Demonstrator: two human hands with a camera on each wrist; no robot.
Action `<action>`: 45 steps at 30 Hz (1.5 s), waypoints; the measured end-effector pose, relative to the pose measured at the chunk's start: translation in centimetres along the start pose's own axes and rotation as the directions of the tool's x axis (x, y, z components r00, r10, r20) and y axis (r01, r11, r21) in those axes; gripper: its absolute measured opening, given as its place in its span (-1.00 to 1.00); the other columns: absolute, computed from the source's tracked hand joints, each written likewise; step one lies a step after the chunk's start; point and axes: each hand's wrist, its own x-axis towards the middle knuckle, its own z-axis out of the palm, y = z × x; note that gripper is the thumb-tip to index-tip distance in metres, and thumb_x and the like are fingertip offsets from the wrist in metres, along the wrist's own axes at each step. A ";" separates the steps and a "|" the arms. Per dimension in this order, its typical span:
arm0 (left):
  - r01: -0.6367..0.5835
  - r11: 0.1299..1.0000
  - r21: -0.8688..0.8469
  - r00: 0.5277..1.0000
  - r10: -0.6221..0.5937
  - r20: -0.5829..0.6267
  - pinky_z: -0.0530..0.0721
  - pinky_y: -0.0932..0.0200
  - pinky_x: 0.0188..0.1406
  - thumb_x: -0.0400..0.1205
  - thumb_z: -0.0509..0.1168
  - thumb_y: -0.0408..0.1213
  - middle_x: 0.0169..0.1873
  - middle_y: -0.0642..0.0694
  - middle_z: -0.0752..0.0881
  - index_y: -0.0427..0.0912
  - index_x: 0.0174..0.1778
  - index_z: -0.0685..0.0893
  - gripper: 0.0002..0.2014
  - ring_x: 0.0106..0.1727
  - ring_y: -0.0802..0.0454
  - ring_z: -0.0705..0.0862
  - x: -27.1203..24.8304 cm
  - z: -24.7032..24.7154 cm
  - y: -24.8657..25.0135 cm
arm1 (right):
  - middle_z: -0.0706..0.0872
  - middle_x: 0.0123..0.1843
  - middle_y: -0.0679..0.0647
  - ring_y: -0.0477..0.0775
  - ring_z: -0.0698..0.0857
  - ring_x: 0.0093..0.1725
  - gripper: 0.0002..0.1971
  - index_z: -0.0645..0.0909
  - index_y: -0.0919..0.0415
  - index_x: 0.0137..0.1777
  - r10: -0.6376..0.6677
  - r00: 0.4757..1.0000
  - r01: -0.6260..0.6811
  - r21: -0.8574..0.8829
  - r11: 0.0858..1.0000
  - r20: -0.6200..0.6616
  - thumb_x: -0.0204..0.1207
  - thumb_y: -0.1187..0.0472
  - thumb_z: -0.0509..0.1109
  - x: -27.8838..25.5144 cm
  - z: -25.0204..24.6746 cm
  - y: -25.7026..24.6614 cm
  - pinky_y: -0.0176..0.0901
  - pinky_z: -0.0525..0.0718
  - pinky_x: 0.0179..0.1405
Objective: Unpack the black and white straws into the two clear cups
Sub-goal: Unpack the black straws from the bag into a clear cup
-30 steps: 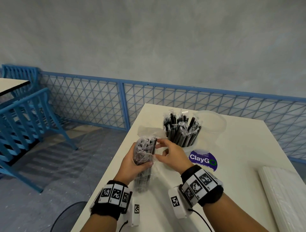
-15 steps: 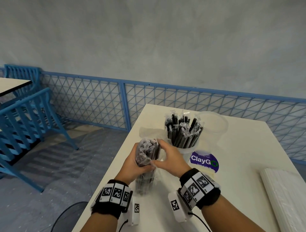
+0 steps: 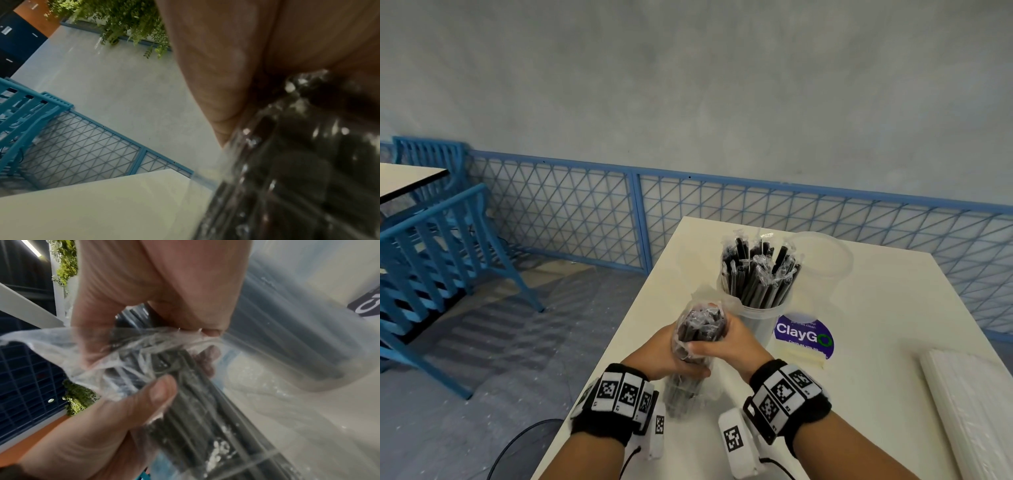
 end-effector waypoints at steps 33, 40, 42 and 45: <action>-0.032 0.999 0.026 0.999 0.033 -0.042 0.73 0.02 -0.15 0.32 0.57 -0.32 -0.14 -0.15 0.82 -0.10 0.07 0.65 -0.58 -0.10 -0.06 0.79 0.0 1.9 0.3 | 0.73 -0.18 0.06 0.08 0.68 -0.09 -0.83 0.69 0.18 -0.16 -0.054 0.856 0.267 0.351 0.898 -0.515 0.35 0.45 0.48 -0.3 -1.6 -4.1 0.05 0.69 0.08; -0.013 0.977 -0.212 0.991 -0.015 -0.131 0.71 0.26 -0.14 0.21 0.56 -0.35 -0.19 0.03 0.84 -0.06 -0.02 0.73 -0.59 -0.09 0.13 0.77 -0.2 1.5 0.1 | 0.74 -0.16 0.13 0.18 0.71 -0.09 -0.78 0.65 0.32 0.00 -0.062 0.747 0.410 0.386 0.826 -0.661 0.36 0.44 0.50 -0.1 -3.2 -6.4 0.13 0.71 0.09; 0.000 0.965 -0.260 0.976 -0.056 -0.208 0.70 0.19 -0.18 0.18 0.57 -0.34 -0.29 -0.08 0.82 -0.16 -0.17 0.75 -0.69 -0.19 0.02 0.76 -0.3 1.3 -0.4 | 0.75 -0.15 0.12 0.17 0.72 -0.05 -0.81 0.65 0.27 -0.05 -0.071 0.716 0.455 0.388 0.801 -0.694 0.36 0.43 0.49 -0.4 -3.8 -7.6 0.11 0.71 0.11; -0.010 0.937 -0.348 0.952 -0.098 -0.290 0.66 0.08 -0.15 0.24 0.53 -0.33 -0.36 -0.16 0.78 -0.26 -0.15 0.69 -0.71 -0.26 -0.08 0.74 -0.5 1.3 -0.9 | 0.75 -0.15 0.05 0.05 0.74 -0.07 -0.84 0.65 0.23 -0.08 -0.169 0.657 0.524 0.284 0.803 -0.735 0.38 0.43 0.47 -0.9 -4.9 -9.6 -0.04 0.72 0.06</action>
